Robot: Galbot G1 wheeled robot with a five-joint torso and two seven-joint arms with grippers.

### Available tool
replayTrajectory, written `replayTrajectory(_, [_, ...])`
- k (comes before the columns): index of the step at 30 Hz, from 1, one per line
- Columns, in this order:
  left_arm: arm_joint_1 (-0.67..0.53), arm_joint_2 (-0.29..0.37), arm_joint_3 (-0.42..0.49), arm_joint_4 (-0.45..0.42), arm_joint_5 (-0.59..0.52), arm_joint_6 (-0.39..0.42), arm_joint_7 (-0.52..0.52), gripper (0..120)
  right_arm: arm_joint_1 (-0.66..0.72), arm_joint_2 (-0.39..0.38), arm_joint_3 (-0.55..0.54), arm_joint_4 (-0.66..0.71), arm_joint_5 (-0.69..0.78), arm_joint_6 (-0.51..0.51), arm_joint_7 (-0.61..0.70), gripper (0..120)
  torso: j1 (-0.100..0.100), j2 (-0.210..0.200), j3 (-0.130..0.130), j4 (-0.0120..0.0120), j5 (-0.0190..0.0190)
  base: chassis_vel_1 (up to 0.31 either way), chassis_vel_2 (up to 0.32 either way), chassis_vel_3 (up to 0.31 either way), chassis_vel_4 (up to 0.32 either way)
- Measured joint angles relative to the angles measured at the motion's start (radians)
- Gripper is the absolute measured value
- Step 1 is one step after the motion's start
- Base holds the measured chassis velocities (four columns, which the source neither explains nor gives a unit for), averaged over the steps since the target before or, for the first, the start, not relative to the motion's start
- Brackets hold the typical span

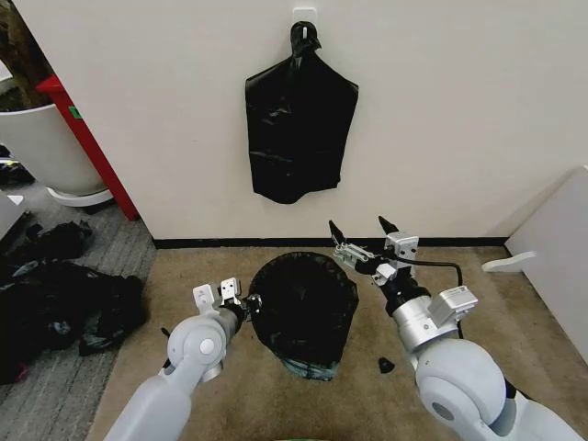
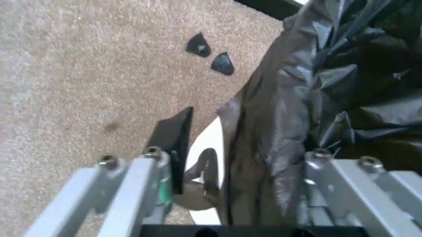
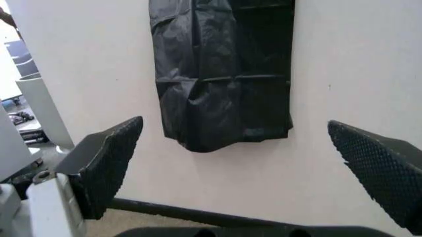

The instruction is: Place the garbage bag over the trash bin.

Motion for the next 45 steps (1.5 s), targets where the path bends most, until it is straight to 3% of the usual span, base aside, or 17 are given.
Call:
replayTrajectory(4, [0.013, 0.007, -0.007, -0.018, 0.007, 0.0, -0.002, 53, 0.001, 0.0, 0.0, 0.0, 0.002, 0.0, 0.0, 100, 0.0, 0.0, 0.0, -0.0001, -0.0001, 0.0, 0.0, 0.0, 0.0])
replayTrajectory(9, [0.052, 0.03, -0.035, -0.069, 0.024, -0.008, 0.029, 79, 0.003, 0.0, -0.001, -0.001, 0.003, -0.001, 0.002, 100, 0.0, 0.0, 0.0, 0.0, 0.0, 0.0, 0.0, 0.0, 0.0])
replayTrajectory(11, [0.058, 0.033, -0.039, -0.076, 0.03, -0.013, 0.041, 80, 0.004, 0.0, -0.002, -0.001, 0.003, -0.001, 0.002, 100, 0.0, 0.0, 0.0, 0.0, 0.0, 0.0, 0.0, 0.0, 0.0])
replayTrajectory(15, [0.094, 0.049, -0.058, -0.124, 0.045, -0.031, 0.099, 98, 0.011, 0.0, -0.011, -0.002, 0.007, -0.002, 0.002, 100, 0.0, 0.0, 0.0, 0.0, 0.0001, 0.0, 0.0, 0.0, 0.0])
replayTrajectory(25, [0.138, 0.049, -0.083, -0.151, 0.045, -0.027, 0.083, 100, 0.017, -0.008, -0.011, -0.011, 0.017, -0.003, 0.004, 100, 0.0, 0.0, 0.0, 0.0, 0.0001, 0.0, 0.0, 0.0, 0.0])
replayTrajectory(32, [0.182, 0.055, -0.095, -0.146, 0.089, -0.085, 0.278, 100, 0.013, -0.005, -0.031, -0.012, 0.014, -0.003, 0.004, 100, 0.0, 0.0, 0.0, 0.0, 0.0001, 0.0, 0.0, 0.0, 0.0])
replayTrajectory(45, [0.279, 0.075, -0.142, -0.25, 0.104, -0.194, 0.358, 100, -0.022, 0.014, 0.012, 0.002, 0.004, -0.003, 0.005, 100, 0.0, 0.0, 0.0, -0.0001, 0.0, 0.0, 0.0, 0.0, 0.0])
